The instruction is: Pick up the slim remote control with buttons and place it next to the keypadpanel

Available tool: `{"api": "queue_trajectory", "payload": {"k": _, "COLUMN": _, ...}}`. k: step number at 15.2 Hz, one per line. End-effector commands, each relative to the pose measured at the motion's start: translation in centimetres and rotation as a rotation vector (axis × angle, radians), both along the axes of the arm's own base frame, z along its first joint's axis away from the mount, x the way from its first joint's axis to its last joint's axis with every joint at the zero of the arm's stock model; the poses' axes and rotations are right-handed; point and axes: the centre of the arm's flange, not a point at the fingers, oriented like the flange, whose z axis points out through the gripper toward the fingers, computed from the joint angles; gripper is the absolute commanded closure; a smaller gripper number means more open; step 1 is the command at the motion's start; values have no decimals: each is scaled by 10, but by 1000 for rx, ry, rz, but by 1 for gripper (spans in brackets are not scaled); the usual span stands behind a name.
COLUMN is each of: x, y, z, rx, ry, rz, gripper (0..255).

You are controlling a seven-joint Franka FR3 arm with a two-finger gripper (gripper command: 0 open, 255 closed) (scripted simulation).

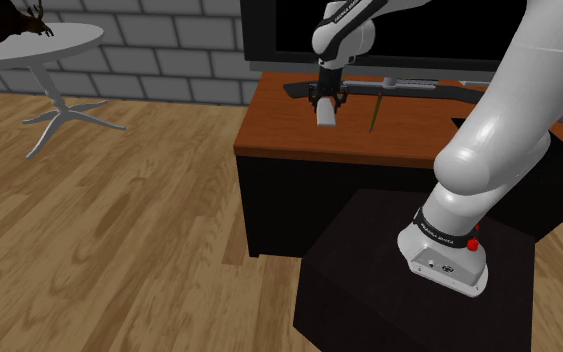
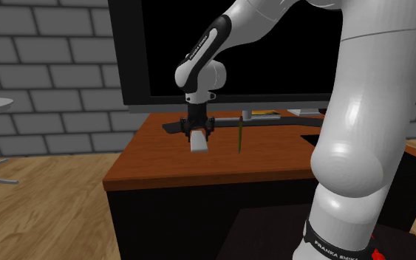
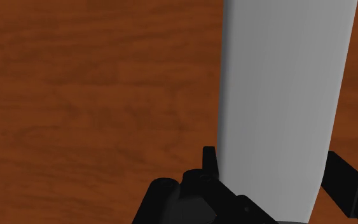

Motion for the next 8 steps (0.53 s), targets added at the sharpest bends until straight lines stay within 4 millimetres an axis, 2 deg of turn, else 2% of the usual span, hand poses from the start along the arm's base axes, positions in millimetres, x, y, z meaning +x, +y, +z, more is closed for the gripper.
{"api": "queue_trajectory", "payload": {"k": 1, "x": 0, "y": 1, "z": 10, "rx": 0, "ry": 0, "rz": 0, "gripper": 255}}
{"api": "queue_trajectory", "payload": {"k": 8, "x": 0, "y": 1, "z": 47, "rx": 0, "ry": 0, "rz": 0, "gripper": 255}}
